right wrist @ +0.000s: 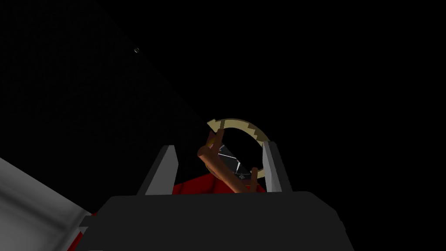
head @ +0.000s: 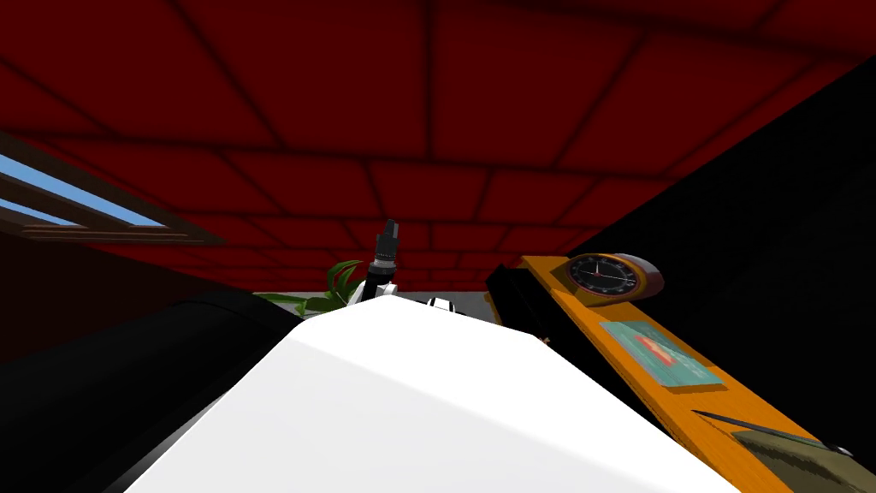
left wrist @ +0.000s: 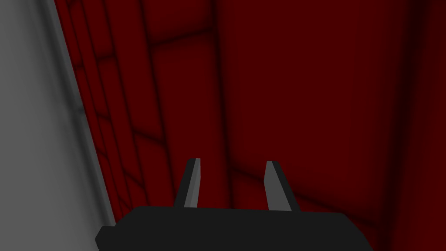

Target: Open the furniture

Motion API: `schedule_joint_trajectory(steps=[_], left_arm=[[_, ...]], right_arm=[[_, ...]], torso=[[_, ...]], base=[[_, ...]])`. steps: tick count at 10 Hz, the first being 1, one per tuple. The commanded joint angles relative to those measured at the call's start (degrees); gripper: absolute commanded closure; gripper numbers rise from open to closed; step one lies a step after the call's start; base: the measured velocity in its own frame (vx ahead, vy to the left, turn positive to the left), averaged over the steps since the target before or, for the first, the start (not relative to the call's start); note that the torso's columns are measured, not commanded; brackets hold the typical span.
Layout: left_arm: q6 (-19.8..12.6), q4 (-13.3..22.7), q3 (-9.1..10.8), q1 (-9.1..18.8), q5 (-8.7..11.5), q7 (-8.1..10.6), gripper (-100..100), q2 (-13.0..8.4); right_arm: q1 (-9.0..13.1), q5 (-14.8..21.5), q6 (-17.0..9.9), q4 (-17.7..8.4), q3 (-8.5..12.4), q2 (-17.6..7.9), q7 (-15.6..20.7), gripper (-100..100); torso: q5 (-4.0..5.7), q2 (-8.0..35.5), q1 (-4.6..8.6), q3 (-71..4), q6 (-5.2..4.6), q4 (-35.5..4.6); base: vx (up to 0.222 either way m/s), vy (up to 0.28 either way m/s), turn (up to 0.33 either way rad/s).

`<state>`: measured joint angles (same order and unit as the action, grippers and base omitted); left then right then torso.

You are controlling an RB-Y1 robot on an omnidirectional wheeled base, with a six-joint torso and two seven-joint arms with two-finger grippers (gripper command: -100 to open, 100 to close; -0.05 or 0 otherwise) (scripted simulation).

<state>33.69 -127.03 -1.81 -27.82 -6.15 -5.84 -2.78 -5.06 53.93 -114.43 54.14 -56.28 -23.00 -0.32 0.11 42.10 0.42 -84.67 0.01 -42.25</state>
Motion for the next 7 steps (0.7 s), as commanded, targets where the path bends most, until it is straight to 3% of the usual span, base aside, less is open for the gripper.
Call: schedule_joint_trajectory(steps=[1, 2, 4, 5, 7], left_arm=[[0.0, 0.0, 0.00, 0.0, 0.0, 0.00, 0, 0.0], [0.0, 0.0, 0.00, 0.0, 0.0, 0.00, 0, 0.0], [0.0, 0.0, 0.00, 0.0, 0.0, 0.00, 0, 0.0], [0.0, 0.0, 0.00, 0.0, 0.0, 0.00, 0, 0.0], [0.0, 0.0, 0.00, 0.0, 0.0, 0.00, 0, 0.0]], right_arm=[[-0.1, 1.7, 1.8, 5.3, 0.4, -4.4, 3.3, -100], [-0.1, 1.7, 1.8, 5.8, 0.4, -4.4, 3.3, -100], [0.0, 3.1, 3.4, 9.3, 0.7, -7.7, 5.8, -100], [0.0, 3.1, 3.4, 10.1, 0.7, -7.7, 5.8, -100], [0.2, 4.5, 4.9, 14.0, 1.1, -11.0, 8.3, -100]], torso=[[-0.12, 0.0, -0.27, 0.0, -0.06, 0.0], [-0.20, 0.2, -0.48, 0.1, -0.07, 0.0], [-0.11, 0.3, -0.38, 0.1, -0.02, -0.1], [-0.11, 0.2, -0.42, 0.1, -0.04, 0.0], [-0.11, 0.2, -0.41, 0.1, -0.02, 0.0]], base=[[0.028, 0.087, -0.228], [0.011, 0.055, -0.058], [0.010, 0.049, -0.164], [0.006, 0.048, -0.111], [0.008, 0.058, -0.185]])
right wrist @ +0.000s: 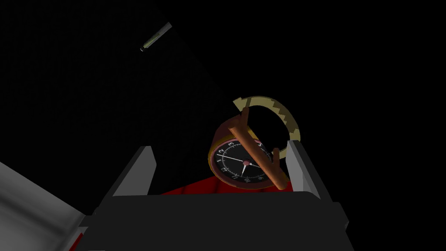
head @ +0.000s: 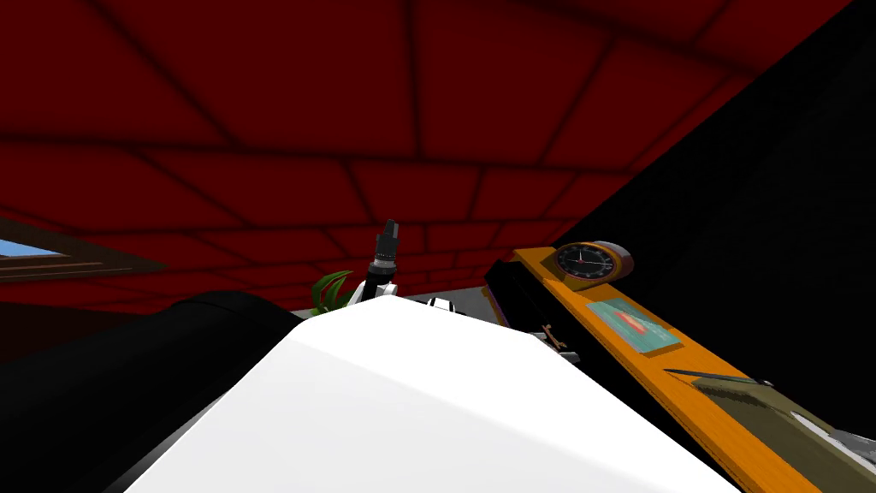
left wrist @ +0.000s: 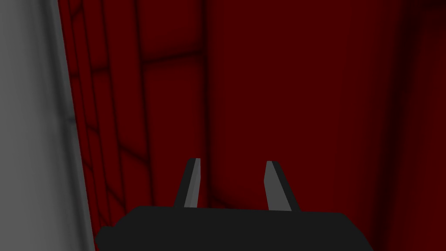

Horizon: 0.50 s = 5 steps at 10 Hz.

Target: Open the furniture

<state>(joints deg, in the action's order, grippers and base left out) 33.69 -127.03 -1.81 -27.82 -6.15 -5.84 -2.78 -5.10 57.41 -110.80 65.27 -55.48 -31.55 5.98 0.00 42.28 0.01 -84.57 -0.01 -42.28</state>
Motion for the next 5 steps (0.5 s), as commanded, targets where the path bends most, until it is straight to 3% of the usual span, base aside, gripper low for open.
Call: schedule_joint_trajectory(steps=[1, 2, 5], left_arm=[[0.0, 0.0, 0.00, 0.0, 0.0, 0.00, 0, 0.0], [0.0, 0.0, 0.00, 0.0, 0.0, 0.00, 0, 0.0], [0.0, 0.0, 0.00, 0.0, 0.0, 0.00, 0, 0.0]], right_arm=[[0.2, 1.0, 1.3, 3.2, 0.3, -2.5, 2.0, -100], [0.3, 1.7, 2.1, 4.6, 0.5, -4.1, 3.2, -100], [0.3, 2.4, 2.8, 7.4, 0.6, -5.8, 4.5, -100]], torso=[[-0.01, 0.0, -0.05, 0.0, 0.00, 0.0], [0.00, 0.0, -0.01, 0.0, 0.04, 0.0], [-0.27, 0.1, -0.21, 0.0, 0.04, -0.1]], base=[[0.004, 0.054, -0.073], [0.011, 0.050, -0.138], [0.002, 0.041, -0.095]])
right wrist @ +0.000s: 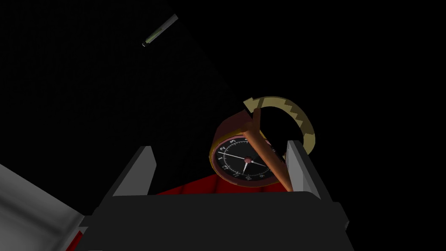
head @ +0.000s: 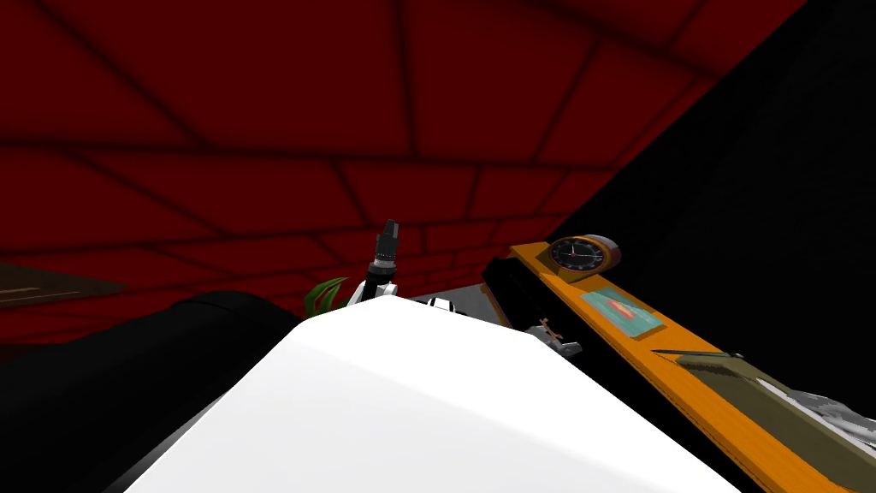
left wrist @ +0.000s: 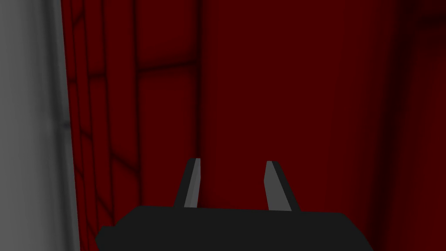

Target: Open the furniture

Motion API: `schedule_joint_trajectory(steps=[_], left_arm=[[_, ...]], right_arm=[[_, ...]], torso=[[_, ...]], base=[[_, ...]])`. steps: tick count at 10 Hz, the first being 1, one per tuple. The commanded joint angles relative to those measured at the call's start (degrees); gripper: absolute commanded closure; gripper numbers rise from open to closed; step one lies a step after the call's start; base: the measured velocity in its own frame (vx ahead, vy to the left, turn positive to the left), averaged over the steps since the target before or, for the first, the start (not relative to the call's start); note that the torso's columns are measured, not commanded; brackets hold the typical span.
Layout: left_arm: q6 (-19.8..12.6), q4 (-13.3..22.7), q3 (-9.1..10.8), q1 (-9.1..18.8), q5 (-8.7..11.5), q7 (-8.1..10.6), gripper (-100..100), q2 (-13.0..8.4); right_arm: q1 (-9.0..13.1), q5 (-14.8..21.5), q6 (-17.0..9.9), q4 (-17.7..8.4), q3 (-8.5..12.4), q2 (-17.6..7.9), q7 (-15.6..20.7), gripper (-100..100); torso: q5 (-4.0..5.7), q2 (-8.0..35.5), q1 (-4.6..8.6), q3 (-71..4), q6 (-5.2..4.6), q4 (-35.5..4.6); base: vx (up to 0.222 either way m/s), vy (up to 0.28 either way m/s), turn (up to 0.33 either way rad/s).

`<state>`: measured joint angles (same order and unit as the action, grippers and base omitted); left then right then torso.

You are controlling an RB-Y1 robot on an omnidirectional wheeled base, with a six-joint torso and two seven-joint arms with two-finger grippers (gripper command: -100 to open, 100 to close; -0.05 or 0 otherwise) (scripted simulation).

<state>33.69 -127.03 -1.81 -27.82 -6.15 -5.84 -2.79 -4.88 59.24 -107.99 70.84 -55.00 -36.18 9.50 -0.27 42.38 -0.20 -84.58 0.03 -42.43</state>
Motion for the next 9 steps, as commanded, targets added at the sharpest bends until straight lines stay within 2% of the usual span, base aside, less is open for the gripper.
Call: schedule_joint_trajectory(steps=[1, 2, 3, 4, 9], left_arm=[[0.0, 0.0, 0.00, 0.0, 0.0, 0.00, 0, 0.0], [0.0, 0.0, 0.00, 0.0, 0.0, 0.00, 0, 0.0], [0.0, 0.0, 0.00, 0.0, 0.0, 0.00, 0, 0.0], [0.0, 0.0, 0.00, 0.0, 0.0, 0.00, 0, 0.0], [0.0, 0.0, 0.00, 0.0, 0.0, 0.00, 0, 0.0]], right_arm=[[0.1, 1.2, 0.8, 3.7, 0.3, -2.8, 2.2, -100], [0.1, 1.2, 0.8, 4.0, 0.3, -2.8, 2.2, -100], [-0.2, 0.8, 1.5, 3.1, 0.1, -2.3, 1.6, -100], [-0.3, 0.8, 1.6, 3.1, 0.1, -2.2, 1.7, 0], [-0.7, 0.5, 2.2, 3.1, -0.3, -1.8, 1.7, 0]], torso=[[-0.07, 0.0, -0.10, 0.0, 0.01, 0.0], [-0.24, 0.1, -0.24, 0.0, -0.08, -0.1], [-0.30, 0.2, -0.36, 0.0, -0.06, -0.1], [-0.20, 0.2, -0.29, 0.1, -0.02, -0.1], [0.09, 0.0, 0.04, 0.0, -0.05, 0.1]], base=[[0.009, 0.045, -0.144], [0.011, 0.039, -0.076], [0.006, 0.010, -0.009], [0.000, 0.000, 0.000], [0.000, 0.000, 0.000]])
